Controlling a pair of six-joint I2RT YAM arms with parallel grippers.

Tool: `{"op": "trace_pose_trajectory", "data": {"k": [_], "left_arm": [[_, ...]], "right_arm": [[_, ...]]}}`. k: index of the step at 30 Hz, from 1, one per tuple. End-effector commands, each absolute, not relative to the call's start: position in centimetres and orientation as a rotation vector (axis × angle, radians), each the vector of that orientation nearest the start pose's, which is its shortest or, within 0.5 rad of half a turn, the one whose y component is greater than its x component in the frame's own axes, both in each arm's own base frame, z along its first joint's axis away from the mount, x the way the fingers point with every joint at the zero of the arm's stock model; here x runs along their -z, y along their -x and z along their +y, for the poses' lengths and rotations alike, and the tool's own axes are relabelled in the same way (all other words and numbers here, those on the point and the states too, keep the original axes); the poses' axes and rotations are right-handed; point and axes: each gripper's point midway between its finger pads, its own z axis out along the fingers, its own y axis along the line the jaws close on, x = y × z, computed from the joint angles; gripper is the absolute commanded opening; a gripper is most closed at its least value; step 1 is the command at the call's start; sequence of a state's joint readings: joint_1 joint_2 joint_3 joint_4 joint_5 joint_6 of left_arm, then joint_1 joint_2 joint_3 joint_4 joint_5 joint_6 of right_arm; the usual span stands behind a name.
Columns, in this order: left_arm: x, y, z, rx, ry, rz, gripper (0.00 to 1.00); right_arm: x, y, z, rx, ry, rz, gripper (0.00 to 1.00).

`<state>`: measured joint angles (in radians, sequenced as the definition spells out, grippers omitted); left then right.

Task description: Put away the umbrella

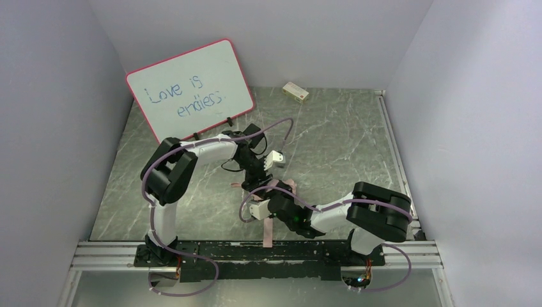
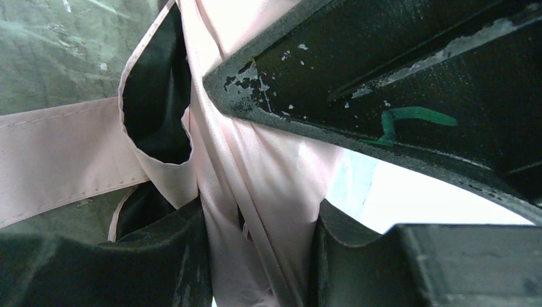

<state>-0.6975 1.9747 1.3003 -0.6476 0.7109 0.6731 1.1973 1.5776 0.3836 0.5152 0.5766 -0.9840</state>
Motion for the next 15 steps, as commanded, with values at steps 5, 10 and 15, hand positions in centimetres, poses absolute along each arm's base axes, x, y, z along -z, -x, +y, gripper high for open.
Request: {"op": "trace_pose_trajectory", "data": {"k": [5, 10, 15], "left_arm": [[0.8, -22.6, -30.0, 0.931, -1.848, 2.151, 0.7], [1.4, -22.4, -29.9, 0.899, -1.874, 2.153, 0.54], [1.8, -22.1, -29.4, 0.845, -1.893, 2.174, 0.36]], "right_arm": [[1.9, -20.5, 21.3, 0.519, 2.005, 1.304, 0.0], [1.8, -20.5, 21.5, 0.514, 1.998, 1.3, 0.0], [1.5, -20.6, 21.8, 0.502, 1.979, 1.299, 0.0]]}}
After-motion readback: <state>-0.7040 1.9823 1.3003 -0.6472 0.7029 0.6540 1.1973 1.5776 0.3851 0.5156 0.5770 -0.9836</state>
